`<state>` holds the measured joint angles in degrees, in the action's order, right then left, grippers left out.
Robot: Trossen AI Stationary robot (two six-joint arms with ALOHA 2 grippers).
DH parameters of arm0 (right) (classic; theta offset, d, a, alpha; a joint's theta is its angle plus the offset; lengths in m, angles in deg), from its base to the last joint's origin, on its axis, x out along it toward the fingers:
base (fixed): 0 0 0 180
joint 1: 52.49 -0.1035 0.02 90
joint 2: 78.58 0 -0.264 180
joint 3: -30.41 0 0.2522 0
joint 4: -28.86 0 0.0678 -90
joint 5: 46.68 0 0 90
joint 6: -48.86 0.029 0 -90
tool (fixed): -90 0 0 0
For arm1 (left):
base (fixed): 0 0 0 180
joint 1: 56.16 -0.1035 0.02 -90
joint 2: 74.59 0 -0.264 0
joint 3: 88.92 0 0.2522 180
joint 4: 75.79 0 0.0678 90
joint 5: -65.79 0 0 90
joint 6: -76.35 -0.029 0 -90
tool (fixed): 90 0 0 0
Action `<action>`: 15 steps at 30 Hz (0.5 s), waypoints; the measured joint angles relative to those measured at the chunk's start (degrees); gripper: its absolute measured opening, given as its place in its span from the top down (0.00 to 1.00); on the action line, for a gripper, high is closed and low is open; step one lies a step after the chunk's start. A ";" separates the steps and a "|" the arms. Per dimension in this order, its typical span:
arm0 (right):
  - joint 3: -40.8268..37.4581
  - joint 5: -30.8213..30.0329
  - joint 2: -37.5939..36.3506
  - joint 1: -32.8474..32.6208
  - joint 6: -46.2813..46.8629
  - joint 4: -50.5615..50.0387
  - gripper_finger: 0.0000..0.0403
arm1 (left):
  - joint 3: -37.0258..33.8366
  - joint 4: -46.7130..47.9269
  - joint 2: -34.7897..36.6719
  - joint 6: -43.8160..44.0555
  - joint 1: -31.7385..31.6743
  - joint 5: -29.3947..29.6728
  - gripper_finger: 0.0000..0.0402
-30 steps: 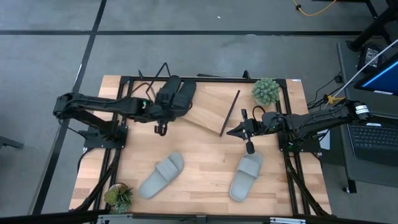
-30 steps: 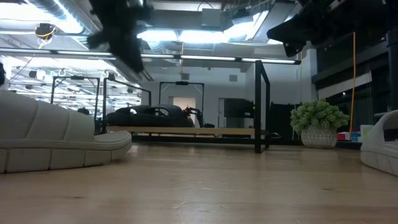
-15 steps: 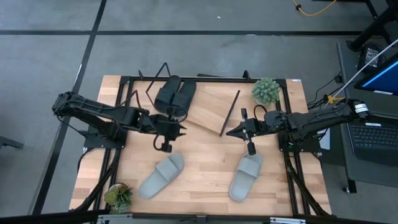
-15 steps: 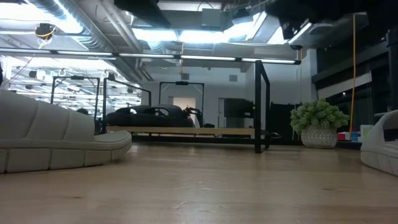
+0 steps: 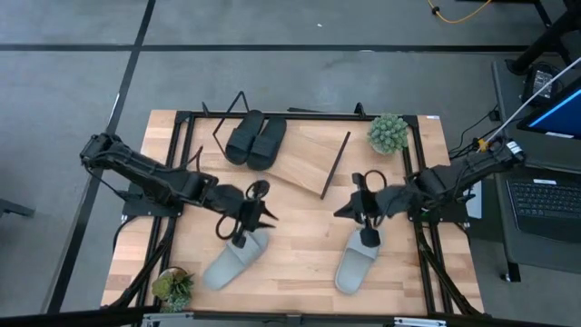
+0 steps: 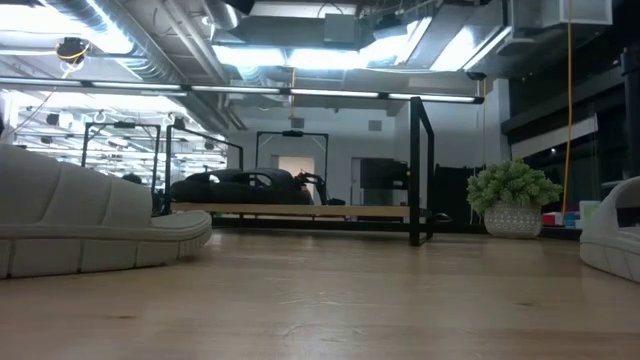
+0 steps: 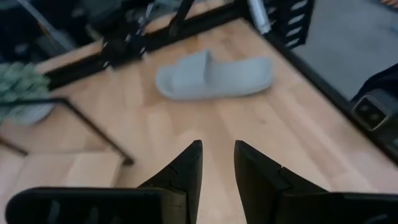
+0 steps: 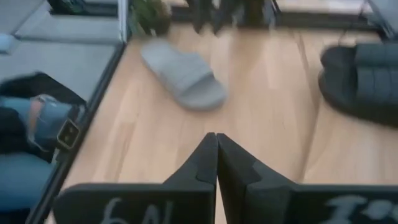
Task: Pick and place slides into the shelf
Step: Put the right gray slide on the shelf
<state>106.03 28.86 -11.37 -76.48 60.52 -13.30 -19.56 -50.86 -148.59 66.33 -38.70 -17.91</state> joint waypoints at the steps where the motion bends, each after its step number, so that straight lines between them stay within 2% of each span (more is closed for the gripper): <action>1: 1.85 -1.46 1.05 -1.27 1.40 -2.39 0.98 | -1.07 -1.98 0.00 0.02 0.60 0.07 0.79; 4: 6.25 -4.16 4.08 -4.97 5.70 -7.46 0.98 | -4.76 -5.94 -0.01 1.64 2.03 0.53 0.79; 9: 11.26 -4.55 9.29 -10.00 14.12 -13.15 0.98 | -10.33 -15.23 -0.02 3.87 4.83 1.45 0.79; 13: 15.05 -5.50 13.49 -12.84 26.01 -20.91 0.98 | -14.82 -26.17 0.01 5.02 7.72 2.56 0.79; 15: 17.20 -5.70 15.79 -14.10 31.48 -24.00 0.98 | -16.62 -28.77 0.02 5.00 9.26 3.58 0.79</action>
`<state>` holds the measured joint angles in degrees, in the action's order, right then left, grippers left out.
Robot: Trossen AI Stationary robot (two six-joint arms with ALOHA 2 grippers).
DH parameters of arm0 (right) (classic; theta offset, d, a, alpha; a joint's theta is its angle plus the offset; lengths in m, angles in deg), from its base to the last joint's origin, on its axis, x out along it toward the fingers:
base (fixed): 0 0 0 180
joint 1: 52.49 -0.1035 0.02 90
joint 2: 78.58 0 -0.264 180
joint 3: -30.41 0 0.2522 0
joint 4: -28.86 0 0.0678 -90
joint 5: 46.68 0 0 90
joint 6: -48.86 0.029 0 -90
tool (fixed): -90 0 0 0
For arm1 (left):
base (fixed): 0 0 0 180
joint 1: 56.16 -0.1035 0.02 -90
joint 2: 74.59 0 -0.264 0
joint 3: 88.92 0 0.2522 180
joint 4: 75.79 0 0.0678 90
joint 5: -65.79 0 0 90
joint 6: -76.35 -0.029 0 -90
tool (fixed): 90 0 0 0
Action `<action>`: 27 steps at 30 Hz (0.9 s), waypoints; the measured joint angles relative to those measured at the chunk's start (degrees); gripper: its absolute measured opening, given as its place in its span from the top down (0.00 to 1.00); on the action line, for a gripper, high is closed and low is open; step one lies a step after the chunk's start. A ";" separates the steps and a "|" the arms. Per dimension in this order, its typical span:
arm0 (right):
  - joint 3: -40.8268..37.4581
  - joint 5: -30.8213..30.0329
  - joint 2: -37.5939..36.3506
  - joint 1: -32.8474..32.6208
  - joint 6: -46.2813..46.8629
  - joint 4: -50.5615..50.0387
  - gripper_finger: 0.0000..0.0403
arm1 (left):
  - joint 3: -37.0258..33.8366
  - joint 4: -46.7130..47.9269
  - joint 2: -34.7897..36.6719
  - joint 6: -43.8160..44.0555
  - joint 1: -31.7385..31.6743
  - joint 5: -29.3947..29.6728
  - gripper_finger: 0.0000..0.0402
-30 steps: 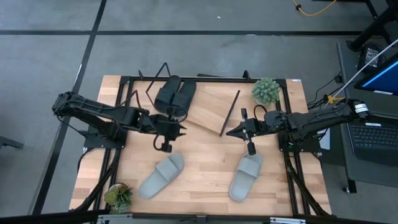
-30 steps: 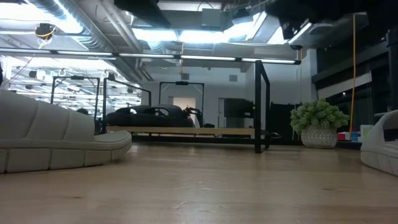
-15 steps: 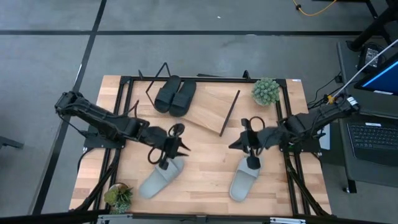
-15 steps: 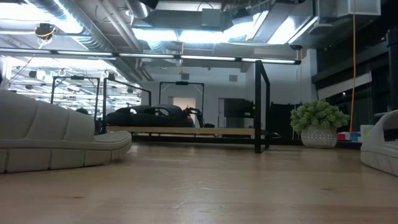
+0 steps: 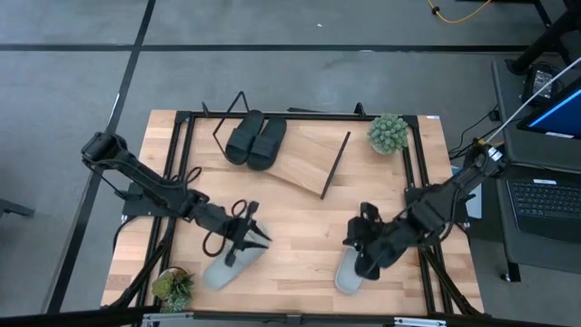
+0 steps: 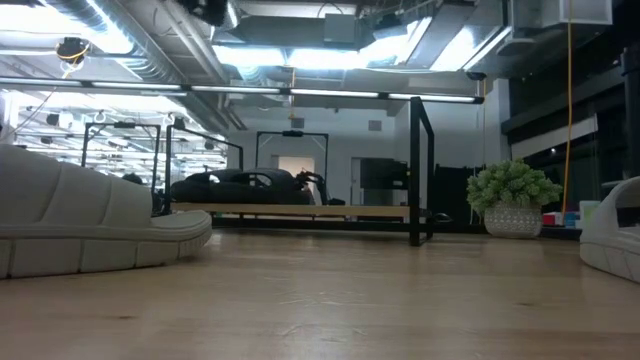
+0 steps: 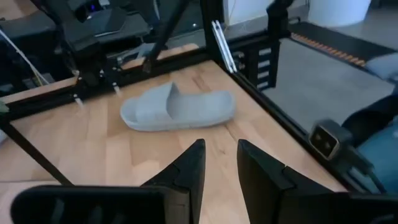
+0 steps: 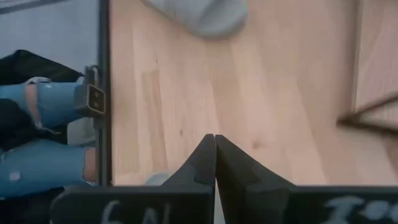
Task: Pick and place slides into the shelf
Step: Put the right gray slide on the shelf
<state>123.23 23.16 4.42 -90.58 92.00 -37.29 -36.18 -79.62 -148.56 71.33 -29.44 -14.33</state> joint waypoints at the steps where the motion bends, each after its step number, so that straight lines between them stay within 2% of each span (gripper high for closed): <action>1: 0.95 -0.05 1.10 -0.57 2.17 -1.46 0.98 | -0.59 -0.25 -0.02 0.00 0.70 1.36 0.79; 4: 4.15 -0.02 4.66 -2.39 6.69 -3.82 0.98 | -1.35 -0.66 -0.02 0.56 2.10 6.71 0.79; 6: 6.07 0.02 7.10 -3.27 8.81 -4.57 0.98 | -1.89 -0.62 -0.01 1.71 2.74 8.13 0.79; 13: 12.65 -0.91 16.88 -5.24 14.02 -11.36 0.98 | -2.38 -0.47 -0.02 2.02 4.16 9.08 0.81; 17: 14.88 3.16 21.56 -6.21 19.29 -12.71 0.98 | -2.38 -0.52 -0.02 3.06 4.47 9.14 0.88; 22: 16.16 4.80 24.76 -8.51 24.77 -10.98 0.98 | -2.38 -0.45 -0.02 3.06 4.59 9.14 0.99; 27: 16.16 7.26 26.29 -10.69 33.21 -10.61 0.98 | -2.38 -0.42 0.00 3.00 4.59 9.14 0.98</action>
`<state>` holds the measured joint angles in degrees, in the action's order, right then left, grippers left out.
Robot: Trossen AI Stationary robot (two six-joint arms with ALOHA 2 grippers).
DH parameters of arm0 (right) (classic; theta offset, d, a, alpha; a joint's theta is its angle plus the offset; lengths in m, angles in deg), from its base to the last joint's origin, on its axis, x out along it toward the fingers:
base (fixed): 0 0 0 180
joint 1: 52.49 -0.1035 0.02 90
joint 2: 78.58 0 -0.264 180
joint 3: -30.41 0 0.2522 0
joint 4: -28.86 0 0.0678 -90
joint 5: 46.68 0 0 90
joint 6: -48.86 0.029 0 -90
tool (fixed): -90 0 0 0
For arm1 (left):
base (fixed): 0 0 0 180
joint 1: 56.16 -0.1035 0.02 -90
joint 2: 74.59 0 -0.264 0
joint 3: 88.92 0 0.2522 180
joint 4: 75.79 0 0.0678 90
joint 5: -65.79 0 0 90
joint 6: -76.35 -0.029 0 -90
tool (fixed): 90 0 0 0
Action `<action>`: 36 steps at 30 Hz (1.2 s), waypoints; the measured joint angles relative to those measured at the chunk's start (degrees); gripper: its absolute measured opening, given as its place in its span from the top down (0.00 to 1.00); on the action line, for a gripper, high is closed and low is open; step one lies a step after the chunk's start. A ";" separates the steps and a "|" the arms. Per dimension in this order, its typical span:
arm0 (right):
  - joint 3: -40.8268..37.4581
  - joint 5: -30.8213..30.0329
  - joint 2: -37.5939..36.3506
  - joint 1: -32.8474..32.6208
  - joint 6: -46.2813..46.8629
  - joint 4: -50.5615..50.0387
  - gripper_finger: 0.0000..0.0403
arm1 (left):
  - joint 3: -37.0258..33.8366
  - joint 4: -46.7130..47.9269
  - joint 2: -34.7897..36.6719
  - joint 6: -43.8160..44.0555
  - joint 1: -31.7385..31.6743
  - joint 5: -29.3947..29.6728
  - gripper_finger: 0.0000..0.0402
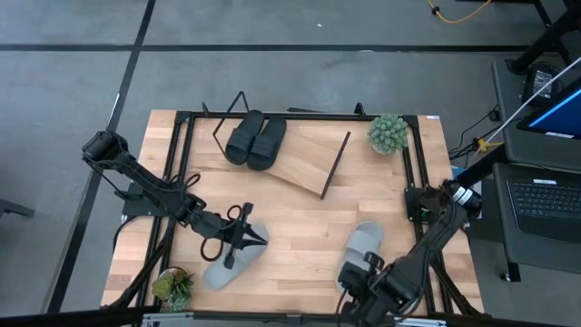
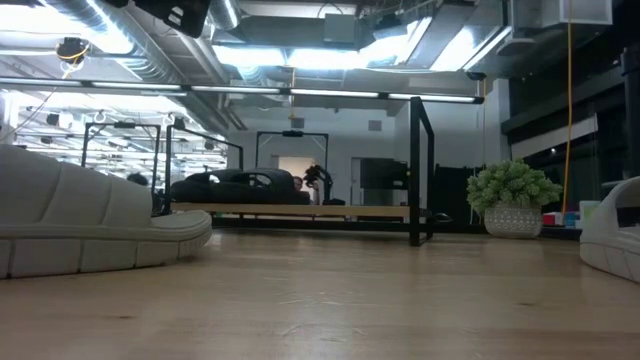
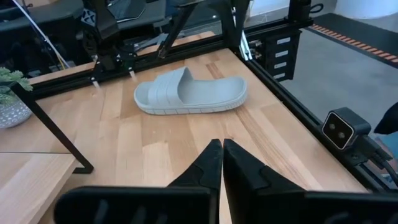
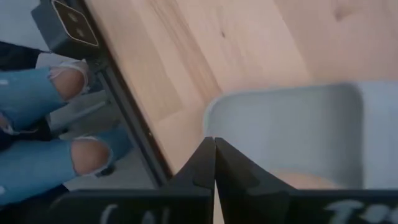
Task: Pick and place slides into the shelf
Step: Put the right gray slide on the shelf
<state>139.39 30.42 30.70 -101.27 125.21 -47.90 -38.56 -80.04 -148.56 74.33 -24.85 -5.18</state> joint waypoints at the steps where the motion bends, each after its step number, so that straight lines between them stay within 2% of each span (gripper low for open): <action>1: 0.00 0.11 0.35 -0.31 1.19 0.14 0.97 | 0.00 0.01 -0.01 0.00 0.00 -0.02 0.98; 5: 0.00 0.65 2.31 -0.97 1.63 2.14 0.91 | 0.00 0.06 -0.02 0.02 0.00 -0.02 1.00; 14: 0.00 2.46 7.32 -0.98 1.01 3.01 0.66 | 0.00 0.47 -0.01 0.07 0.00 -0.01 1.00; 19: 0.00 2.52 9.82 -0.98 0.75 2.90 0.58 | 0.00 0.47 -0.01 0.11 0.00 -0.01 1.00; 25: 0.00 2.22 12.49 -0.75 1.01 2.20 0.55 | 0.00 0.47 -0.02 0.11 0.00 0.00 1.00; 36: -0.02 2.02 14.81 1.02 1.19 0.85 0.58 | 0.04 0.61 0.00 0.11 0.00 -0.02 1.00</action>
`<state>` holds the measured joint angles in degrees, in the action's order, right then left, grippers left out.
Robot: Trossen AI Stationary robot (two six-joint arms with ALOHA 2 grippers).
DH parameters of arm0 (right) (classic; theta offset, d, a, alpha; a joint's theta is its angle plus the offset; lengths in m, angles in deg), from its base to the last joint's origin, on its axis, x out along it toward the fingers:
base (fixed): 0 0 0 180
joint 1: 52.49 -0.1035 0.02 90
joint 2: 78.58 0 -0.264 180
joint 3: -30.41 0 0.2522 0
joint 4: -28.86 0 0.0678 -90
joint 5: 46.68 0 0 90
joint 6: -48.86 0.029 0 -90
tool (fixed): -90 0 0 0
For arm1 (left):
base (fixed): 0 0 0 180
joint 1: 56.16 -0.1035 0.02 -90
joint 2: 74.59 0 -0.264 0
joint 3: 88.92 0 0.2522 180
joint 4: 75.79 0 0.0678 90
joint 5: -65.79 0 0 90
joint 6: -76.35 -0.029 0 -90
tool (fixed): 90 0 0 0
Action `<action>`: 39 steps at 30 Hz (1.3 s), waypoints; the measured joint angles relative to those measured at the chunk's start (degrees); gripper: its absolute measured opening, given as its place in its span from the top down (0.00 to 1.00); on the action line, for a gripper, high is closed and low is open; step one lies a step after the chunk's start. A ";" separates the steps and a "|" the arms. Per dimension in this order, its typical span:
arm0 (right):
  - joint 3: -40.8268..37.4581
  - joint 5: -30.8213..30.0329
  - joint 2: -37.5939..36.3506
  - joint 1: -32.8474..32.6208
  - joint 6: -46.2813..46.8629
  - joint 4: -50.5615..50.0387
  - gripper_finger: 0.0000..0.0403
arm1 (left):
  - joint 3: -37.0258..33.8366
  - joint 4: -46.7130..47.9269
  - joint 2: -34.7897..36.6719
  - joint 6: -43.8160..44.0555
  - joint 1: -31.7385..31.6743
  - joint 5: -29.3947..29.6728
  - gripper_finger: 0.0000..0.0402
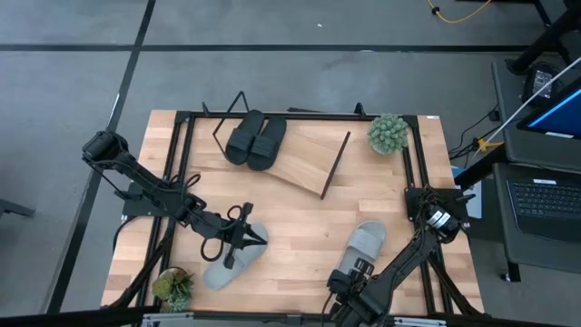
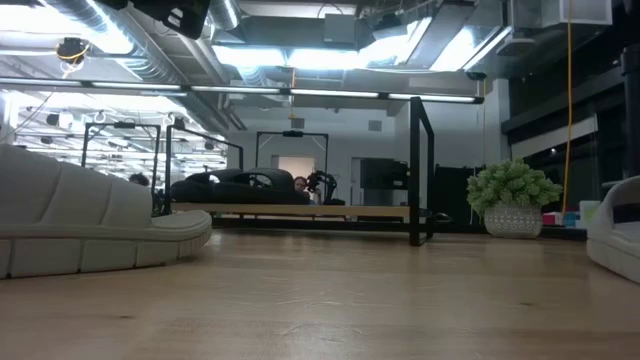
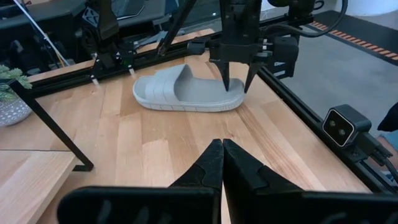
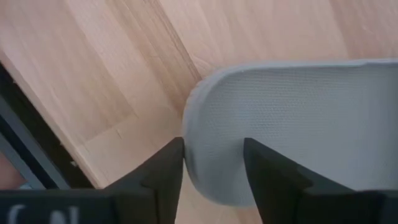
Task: Pick and place slides into the shelf
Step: Put the right gray slide on the shelf
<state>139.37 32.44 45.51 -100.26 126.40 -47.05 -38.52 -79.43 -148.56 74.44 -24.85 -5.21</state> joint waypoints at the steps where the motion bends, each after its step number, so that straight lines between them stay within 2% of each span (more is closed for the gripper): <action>1: 0.00 0.00 0.00 0.11 0.00 0.02 0.59 | 0.00 0.11 -0.02 0.00 0.00 0.00 1.00; 6: 0.00 0.00 0.00 0.32 0.02 0.23 0.67 | 0.02 0.27 -0.02 0.00 0.00 0.01 0.99; 11: 0.00 -0.15 0.00 0.82 0.02 0.16 0.90 | 0.02 0.29 -0.01 0.00 0.00 0.01 0.99; 13: 0.00 -0.15 0.00 0.99 0.00 0.20 0.96 | 0.02 0.28 -0.02 0.00 0.00 0.00 0.99; 21: -0.12 -2.70 -0.41 1.20 0.04 0.83 0.97 | 0.02 0.26 -0.02 0.04 0.00 0.00 1.00; 27: -0.15 -11.45 -2.79 1.55 -1.74 4.97 0.97 | 0.02 0.24 1.27 0.39 0.00 0.02 1.00; 33: -0.11 -21.17 -5.17 2.09 -11.79 10.50 0.97 | 0.02 2.97 5.06 1.17 0.40 0.94 1.00; 39: -0.03 -23.18 -6.77 4.71 -27.26 20.32 0.98 | 0.04 5.05 7.81 1.92 2.23 2.00 1.00</action>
<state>139.34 9.27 38.75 -95.54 99.14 -26.74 -38.48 -74.38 -140.76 76.36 -22.61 -3.21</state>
